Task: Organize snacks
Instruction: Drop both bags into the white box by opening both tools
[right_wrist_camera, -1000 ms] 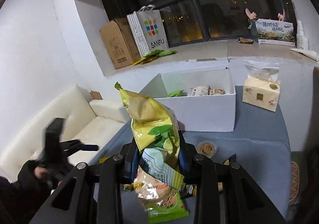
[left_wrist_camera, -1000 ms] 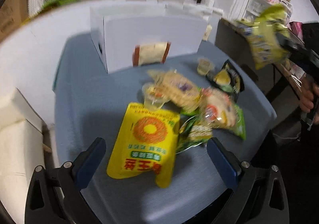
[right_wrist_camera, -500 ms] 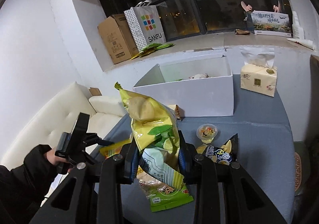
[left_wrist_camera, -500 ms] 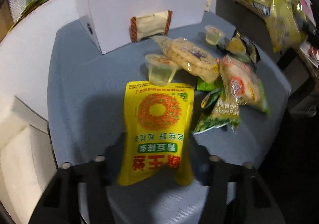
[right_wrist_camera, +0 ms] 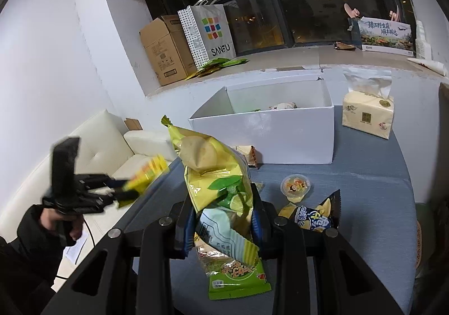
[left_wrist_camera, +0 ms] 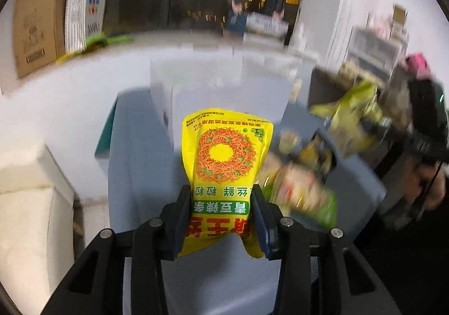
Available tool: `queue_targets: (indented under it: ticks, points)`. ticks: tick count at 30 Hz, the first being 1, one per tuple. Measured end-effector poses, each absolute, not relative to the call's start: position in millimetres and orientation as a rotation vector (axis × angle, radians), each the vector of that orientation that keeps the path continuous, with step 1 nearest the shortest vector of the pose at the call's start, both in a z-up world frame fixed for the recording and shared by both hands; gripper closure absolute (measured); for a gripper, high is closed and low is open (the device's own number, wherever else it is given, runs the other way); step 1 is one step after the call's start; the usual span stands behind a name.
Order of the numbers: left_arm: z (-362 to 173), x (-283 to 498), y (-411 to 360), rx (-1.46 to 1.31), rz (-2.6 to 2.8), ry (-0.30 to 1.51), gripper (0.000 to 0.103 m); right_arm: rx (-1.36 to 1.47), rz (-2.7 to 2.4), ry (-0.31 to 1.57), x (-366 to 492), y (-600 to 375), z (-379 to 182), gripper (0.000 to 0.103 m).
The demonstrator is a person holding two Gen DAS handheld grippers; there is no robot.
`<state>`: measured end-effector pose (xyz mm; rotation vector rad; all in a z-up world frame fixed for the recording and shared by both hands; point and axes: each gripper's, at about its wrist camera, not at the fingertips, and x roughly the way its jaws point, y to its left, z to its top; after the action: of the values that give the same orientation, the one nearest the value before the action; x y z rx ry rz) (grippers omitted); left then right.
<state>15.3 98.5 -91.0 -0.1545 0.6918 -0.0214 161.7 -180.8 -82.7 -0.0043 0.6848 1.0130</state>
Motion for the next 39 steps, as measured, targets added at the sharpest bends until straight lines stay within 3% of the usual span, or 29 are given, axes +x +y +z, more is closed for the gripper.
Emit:
queue_targets:
  ticks: [12, 22, 24, 27, 28, 29, 30, 31, 39]
  points:
    - [-19.7, 121.4, 114.4, -0.309, 0.004, 0.422, 0.058, 0.095, 0.965, 0.601, 225.1, -166.0, -38.9, 0.068]
    - [-32.3, 257.3, 159.3, -0.399, 0.128, 0.558, 0.056, 0.110, 0.744, 0.689, 363.6, -101.5, -22.2, 0.068]
    - [-39.5, 270.1, 165.5, -0.414, 0.154, 0.577, 0.050, 0.105, 0.732, 0.736, 385.5, -89.6, -29.9, 0.068]
    - [-56.1, 283.6, 174.4, -0.451, 0.173, 0.674, 0.019, 0.091, 0.710, 0.768, 404.5, -78.7, -40.8, 0.066]
    - [-60.1, 284.1, 177.7, -0.454, 0.196, 0.694, 0.001, 0.081, 0.690, 0.775, 411.1, -74.6, -45.3, 0.061]
    - [-61.7, 282.3, 179.3, -0.452, 0.212, 0.694, 0.000, 0.080, 0.665, 0.778, 416.8, -72.7, -47.4, 0.049]
    - [-62.8, 280.7, 179.6, -0.442, 0.219, 0.695, 0.000, 0.081, 0.640, 0.789, 421.0, -71.6, -50.6, 0.011]
    - [-64.1, 279.2, 180.1, -0.432, 0.223, 0.701, 0.000, 0.094, 0.635, 0.808, 423.7, -70.8, -54.0, 0.000]
    - [-47.5, 252.9, 182.2, -0.404, 0.197, 0.654, 0.000, 0.042, 0.624, 0.747, 406.7, -73.0, -45.1, 0.000]
